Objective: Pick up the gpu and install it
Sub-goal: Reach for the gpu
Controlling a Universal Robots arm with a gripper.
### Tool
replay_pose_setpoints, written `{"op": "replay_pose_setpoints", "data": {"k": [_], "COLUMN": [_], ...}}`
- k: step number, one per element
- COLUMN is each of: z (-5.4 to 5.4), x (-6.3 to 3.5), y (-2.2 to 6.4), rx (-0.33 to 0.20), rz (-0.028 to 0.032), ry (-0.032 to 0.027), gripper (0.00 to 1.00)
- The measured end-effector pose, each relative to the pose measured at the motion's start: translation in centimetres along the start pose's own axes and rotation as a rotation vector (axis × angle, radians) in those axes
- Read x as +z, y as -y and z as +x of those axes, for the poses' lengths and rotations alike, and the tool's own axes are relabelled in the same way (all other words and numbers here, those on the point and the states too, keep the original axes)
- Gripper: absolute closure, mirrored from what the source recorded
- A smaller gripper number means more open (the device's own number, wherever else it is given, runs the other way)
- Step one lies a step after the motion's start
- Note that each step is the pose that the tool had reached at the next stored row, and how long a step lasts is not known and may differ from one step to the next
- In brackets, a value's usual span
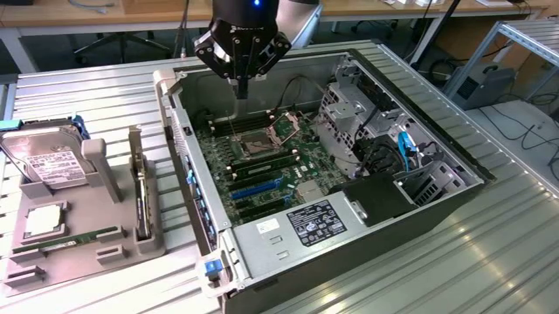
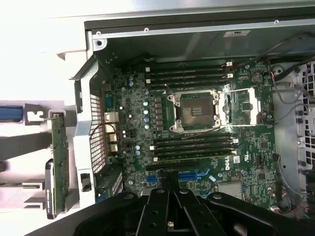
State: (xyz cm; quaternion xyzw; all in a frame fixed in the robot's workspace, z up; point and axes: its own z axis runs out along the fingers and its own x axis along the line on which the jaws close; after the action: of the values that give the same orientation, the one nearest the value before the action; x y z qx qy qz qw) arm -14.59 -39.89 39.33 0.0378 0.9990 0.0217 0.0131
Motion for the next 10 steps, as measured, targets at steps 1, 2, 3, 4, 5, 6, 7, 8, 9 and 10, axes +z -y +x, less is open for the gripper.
{"op": "replay_pose_setpoints", "data": {"k": [1, 2, 3, 4, 5, 6, 7, 8, 9, 10], "z": [0.9, 1.6, 2.1, 2.3, 2.4, 2.5, 2.6, 2.6, 2.7, 2.7], "x": [-0.02, -0.04, -0.05, -0.05, -0.05, -0.04, -0.04, -0.05, -0.05, -0.05], "y": [0.07, 0.12, 0.16, 0.18, 0.18, 0.18, 0.19, 0.2, 0.2, 0.2], "rx": [0.0, 0.0, 0.0, 0.0, 0.0, 0.0, 0.0, 0.0, 0.0, 0.0], "rz": [0.0, 0.0001, 0.0, 0.0, 0.0001, 0.0, 0.0, 0.0001, 0.0, 0.0], "ry": [0.0, -0.0001, 0.0, 0.0, -0.0001, 0.0, 0.0, 0.0, 0.0, 0.0], "gripper": [0.89, 0.89, 0.89, 0.89, 0.89, 0.89, 0.89, 0.89, 0.89, 0.89]}}
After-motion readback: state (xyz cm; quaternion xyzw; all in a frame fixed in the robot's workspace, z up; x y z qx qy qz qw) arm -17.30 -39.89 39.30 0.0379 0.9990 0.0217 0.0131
